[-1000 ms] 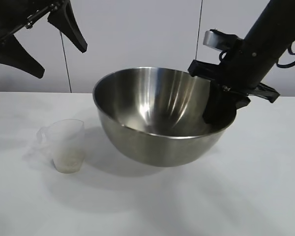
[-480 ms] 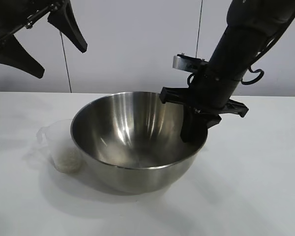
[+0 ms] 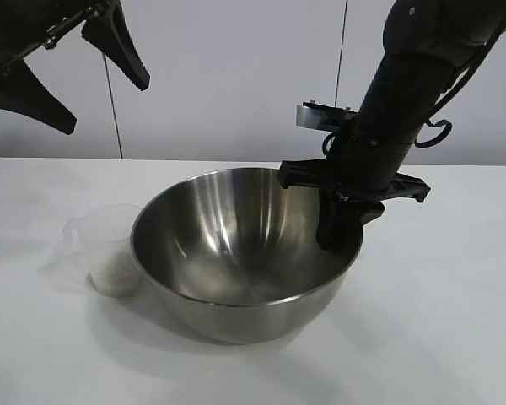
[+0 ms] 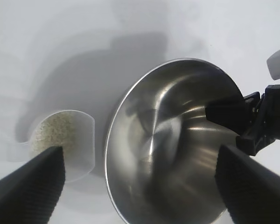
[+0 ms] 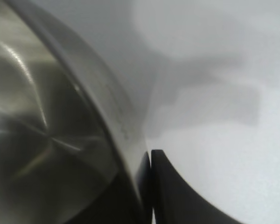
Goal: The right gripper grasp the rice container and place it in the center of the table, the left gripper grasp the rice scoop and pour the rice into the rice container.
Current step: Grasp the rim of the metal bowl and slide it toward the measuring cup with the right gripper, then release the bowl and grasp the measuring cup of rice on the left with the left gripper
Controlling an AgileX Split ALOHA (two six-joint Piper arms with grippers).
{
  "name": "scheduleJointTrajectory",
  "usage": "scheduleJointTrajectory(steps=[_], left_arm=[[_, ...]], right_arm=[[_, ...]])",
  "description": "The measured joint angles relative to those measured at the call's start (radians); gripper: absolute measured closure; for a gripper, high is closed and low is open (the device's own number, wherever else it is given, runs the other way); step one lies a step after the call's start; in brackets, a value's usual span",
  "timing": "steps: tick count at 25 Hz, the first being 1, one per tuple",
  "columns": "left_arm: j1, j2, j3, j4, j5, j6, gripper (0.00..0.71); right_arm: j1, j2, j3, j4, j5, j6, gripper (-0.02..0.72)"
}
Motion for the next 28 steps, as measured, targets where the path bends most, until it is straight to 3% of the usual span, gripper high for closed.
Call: scheduleJointTrajectory(steps=[5,8,11,12,15,21,28], left_arm=[[0.000,0.000,0.000,0.000,0.000,0.000,0.077],[0.000,0.000,0.000,0.000,0.000,0.000,0.077],[0.000,0.000,0.000,0.000,0.000,0.003,0.077],[0.000,0.000,0.000,0.000,0.000,0.005,0.077],[0.000,0.000,0.000,0.000,0.000,0.008,0.077],[0.000,0.000,0.000,0.000,0.000,0.010,0.077],[0.000,0.000,0.000,0.000,0.000,0.012,0.077]], right_arm=[[0.000,0.000,-0.002,0.008,0.000,0.002,0.441],[0.000,-0.001,-0.003,0.008,0.002,0.002,0.271],[-0.005,-0.007,-0.021,0.008,0.051,0.016,0.092],[-0.010,-0.012,-0.035,0.008,0.070,0.026,0.064],[-0.040,-0.037,-0.085,0.008,0.131,0.050,0.025],[-0.103,-0.107,-0.161,0.009,0.201,0.075,0.019],[-0.200,-0.165,-0.162,0.093,0.224,0.077,0.019]])
